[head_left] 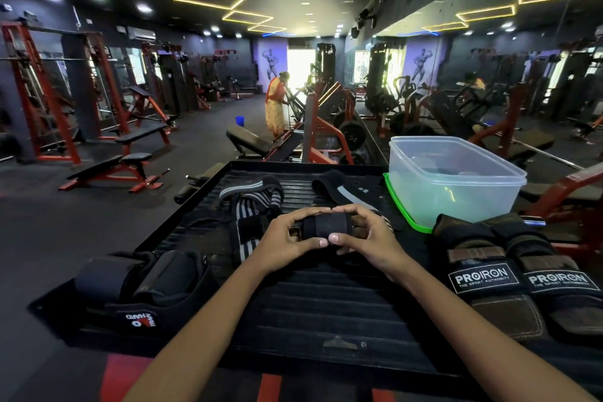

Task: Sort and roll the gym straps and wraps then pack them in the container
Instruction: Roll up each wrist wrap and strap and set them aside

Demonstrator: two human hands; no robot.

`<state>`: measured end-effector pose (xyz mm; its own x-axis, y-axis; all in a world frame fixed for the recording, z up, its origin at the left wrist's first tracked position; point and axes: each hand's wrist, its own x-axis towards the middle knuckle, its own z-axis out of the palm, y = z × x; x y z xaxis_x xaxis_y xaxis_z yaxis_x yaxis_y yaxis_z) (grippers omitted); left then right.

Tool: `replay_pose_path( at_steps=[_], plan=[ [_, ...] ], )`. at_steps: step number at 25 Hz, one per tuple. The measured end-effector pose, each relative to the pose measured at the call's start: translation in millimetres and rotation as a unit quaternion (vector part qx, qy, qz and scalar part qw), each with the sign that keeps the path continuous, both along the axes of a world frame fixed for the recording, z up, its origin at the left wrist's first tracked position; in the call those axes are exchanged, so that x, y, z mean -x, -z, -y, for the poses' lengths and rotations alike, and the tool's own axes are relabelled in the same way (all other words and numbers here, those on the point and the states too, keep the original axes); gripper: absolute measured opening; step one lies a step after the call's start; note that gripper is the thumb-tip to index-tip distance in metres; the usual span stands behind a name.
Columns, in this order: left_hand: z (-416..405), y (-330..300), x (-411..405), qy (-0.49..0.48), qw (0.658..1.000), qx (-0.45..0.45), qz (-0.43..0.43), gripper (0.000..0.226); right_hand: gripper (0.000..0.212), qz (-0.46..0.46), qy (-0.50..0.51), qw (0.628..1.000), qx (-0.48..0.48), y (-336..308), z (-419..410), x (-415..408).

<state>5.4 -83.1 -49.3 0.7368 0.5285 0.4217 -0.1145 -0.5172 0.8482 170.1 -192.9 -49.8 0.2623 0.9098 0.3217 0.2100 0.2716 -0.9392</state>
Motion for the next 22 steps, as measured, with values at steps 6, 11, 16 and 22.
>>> replay_pose_path(
  at_steps=[6,11,16,22],
  plan=[
    [10.2,-5.3,2.8,-0.008,0.998,-0.049,-0.038,0.046,0.032,0.034,0.018,0.999,0.005,-5.5,7.2,-0.2],
    [11.7,-20.3,26.9,-0.046,0.973,-0.180,-0.138,0.055,0.037,0.089,0.037,0.995,0.037,-6.9,16.7,1.3],
    [17.9,-56.4,87.7,-0.121,0.948,-0.245,-0.160,0.041,0.047,0.117,0.004,0.991,0.069,-6.6,25.3,19.2],
    [34.2,-42.4,180.1,-0.228,0.849,-0.393,-0.271,0.057,0.055,0.142,-0.050,0.986,0.076,-3.2,28.9,60.4]
  ],
)
